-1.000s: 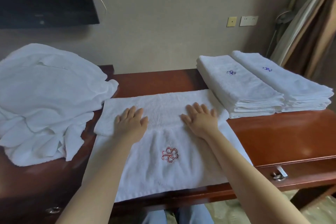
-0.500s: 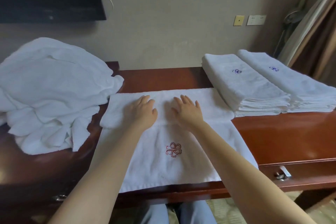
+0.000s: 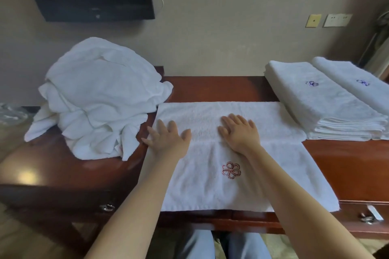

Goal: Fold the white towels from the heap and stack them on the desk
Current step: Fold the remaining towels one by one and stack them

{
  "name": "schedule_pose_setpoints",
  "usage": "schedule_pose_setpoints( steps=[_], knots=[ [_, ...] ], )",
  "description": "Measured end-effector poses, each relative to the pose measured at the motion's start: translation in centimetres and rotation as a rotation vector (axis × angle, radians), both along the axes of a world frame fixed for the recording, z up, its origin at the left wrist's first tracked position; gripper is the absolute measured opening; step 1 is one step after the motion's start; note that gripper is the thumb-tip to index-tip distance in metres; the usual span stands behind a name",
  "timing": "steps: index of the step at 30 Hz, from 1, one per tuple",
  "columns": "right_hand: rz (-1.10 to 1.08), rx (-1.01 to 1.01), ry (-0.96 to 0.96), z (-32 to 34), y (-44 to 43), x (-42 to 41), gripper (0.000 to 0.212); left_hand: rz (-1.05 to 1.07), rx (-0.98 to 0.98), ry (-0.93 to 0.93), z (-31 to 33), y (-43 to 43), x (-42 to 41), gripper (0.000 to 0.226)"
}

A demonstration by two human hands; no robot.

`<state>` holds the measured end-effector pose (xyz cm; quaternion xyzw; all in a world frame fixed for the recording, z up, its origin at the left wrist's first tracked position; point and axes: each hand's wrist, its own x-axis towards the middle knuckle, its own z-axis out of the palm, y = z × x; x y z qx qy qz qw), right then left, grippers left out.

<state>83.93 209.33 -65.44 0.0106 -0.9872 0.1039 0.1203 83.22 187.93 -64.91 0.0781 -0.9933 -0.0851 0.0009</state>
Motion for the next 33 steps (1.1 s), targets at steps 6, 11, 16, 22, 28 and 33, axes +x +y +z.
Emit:
schedule_pose_setpoints(
  steps=[6, 11, 16, 22, 28, 33],
  knots=[
    [-0.047, 0.001, -0.027, 1.1, 0.2, -1.0, 0.045, -0.188, -0.044, 0.032, 2.2, 1.7, -1.5, 0.057],
    [0.014, -0.08, 0.042, 2.2, 1.4, -3.4, 0.044, -0.509, 0.079, 0.081, 2.4, 5.4, -5.4, 0.042],
    [0.041, 0.018, -0.176, 1.2, 5.2, -6.1, 0.052, -0.483, -0.024, 0.047, 0.2, 5.4, -9.6, 0.058],
    [-0.138, 0.002, -0.24, 0.8, 8.0, -7.8, 0.063, -0.429, -0.073, 0.01, -0.7, 4.7, -11.9, 0.073],
    [-0.084, -0.102, 0.004, 1.7, 7.4, -5.9, 0.048, -0.299, -0.12, 0.088, 1.4, 5.9, -8.9, 0.059],
    [0.037, -0.209, 0.193, 3.7, 4.8, -2.4, 0.04, -0.348, 0.151, 0.286, 3.4, 7.0, -4.6, 0.041]
  ],
)
